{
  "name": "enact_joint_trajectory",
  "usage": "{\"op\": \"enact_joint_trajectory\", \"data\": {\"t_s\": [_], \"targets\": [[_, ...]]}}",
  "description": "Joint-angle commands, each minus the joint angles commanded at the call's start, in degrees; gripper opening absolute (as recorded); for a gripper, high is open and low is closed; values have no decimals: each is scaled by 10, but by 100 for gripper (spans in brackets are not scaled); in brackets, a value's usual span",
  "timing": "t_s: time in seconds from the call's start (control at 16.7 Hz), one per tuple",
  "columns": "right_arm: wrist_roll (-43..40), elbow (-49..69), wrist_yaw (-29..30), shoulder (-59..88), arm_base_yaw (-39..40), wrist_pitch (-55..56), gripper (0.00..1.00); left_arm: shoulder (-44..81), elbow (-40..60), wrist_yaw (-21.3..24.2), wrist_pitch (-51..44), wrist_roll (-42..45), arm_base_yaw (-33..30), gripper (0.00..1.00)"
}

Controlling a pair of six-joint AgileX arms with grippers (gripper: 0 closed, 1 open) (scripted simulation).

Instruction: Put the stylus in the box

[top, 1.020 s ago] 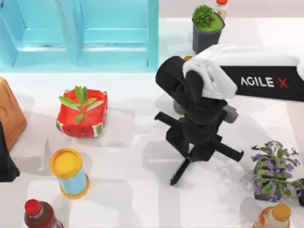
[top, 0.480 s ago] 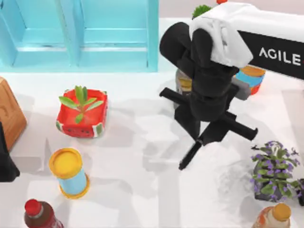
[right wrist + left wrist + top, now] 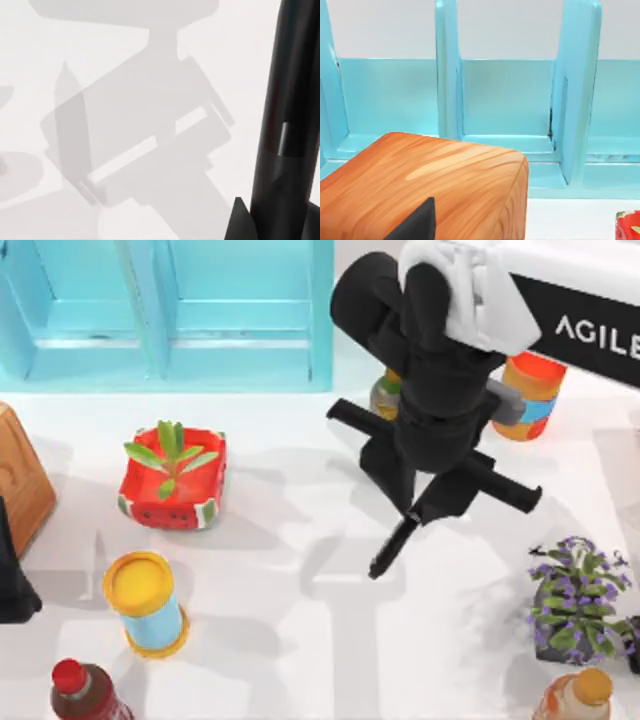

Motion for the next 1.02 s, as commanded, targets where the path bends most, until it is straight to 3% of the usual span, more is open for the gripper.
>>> {"op": "enact_joint_trajectory", "data": {"t_s": [0.18, 0.42, 1.02], "targets": [[-6, -1, 0, -3, -19, -3, 0, 0, 0, 0, 0, 0, 0, 100], [-31, -6, -2, -16, -120, -10, 0, 0, 0, 0, 0, 0, 0, 100], [-108, -29, -4, -52, -561, -21, 0, 0, 0, 0, 0, 0, 0, 100]]}}
